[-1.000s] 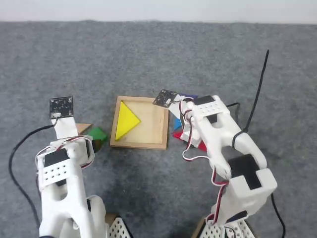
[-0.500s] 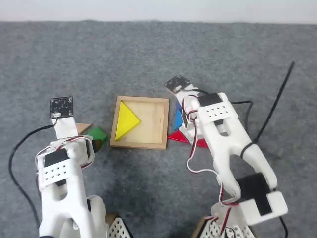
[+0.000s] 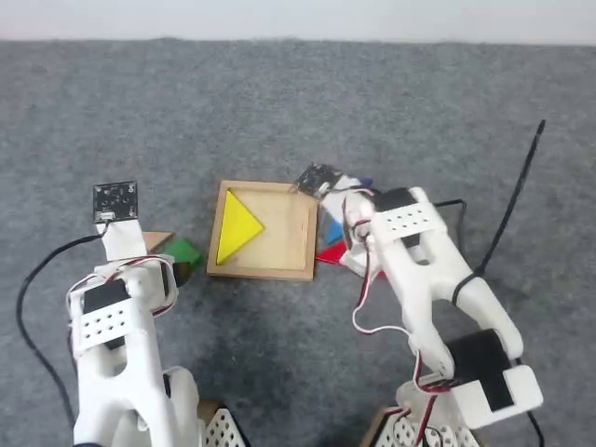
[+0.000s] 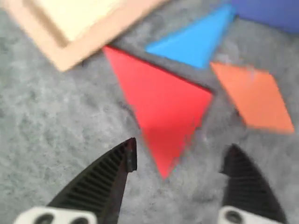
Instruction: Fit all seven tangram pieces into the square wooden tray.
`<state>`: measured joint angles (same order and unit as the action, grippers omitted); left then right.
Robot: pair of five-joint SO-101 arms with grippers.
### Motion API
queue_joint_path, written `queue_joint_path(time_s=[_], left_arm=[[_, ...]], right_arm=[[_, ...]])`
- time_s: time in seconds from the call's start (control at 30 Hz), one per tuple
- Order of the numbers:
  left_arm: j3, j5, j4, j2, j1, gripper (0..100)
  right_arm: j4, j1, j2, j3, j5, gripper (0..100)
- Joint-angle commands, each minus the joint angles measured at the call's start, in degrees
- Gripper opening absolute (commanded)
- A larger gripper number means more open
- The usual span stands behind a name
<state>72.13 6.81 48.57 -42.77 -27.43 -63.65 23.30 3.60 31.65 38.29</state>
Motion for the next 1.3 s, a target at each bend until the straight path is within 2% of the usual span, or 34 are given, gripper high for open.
queue_joint_path(time_s=[0.0, 0.13, 0.37, 0.73, 0.87, 0.97, 1.27], left_arm=[[-0.40, 0.70, -1.32, -1.49, -0.44, 29], [-0.40, 0.70, -1.32, -1.49, -0.44, 29], [-0.40, 0.70, -1.32, -1.49, -0.44, 29], [-0.40, 0.70, -1.32, -1.49, -0.44, 29], [-0.40, 0.70, -1.32, -1.49, -0.44, 29], [-0.40, 0.70, -1.32, -1.49, -0.44, 29], [-0.40, 0.70, -1.32, -1.49, -0.44, 29]], right_arm=[[1.45, 2.95, 1.19, -1.05, 4.13, 32.9], [2.68, 4.18, -5.76, -3.69, 6.77, 32.9], [1.98, 3.91, -15.69, -9.58, 6.77, 32.9], [1.80, 3.91, -16.40, -13.63, 6.86, 32.9], [-1.54, 4.09, -16.40, -16.53, 6.95, 34.4], [-2.42, 4.26, -16.40, -16.79, 9.41, 38.1], [-2.51, 4.26, -18.33, -16.88, 10.11, 38.0]])
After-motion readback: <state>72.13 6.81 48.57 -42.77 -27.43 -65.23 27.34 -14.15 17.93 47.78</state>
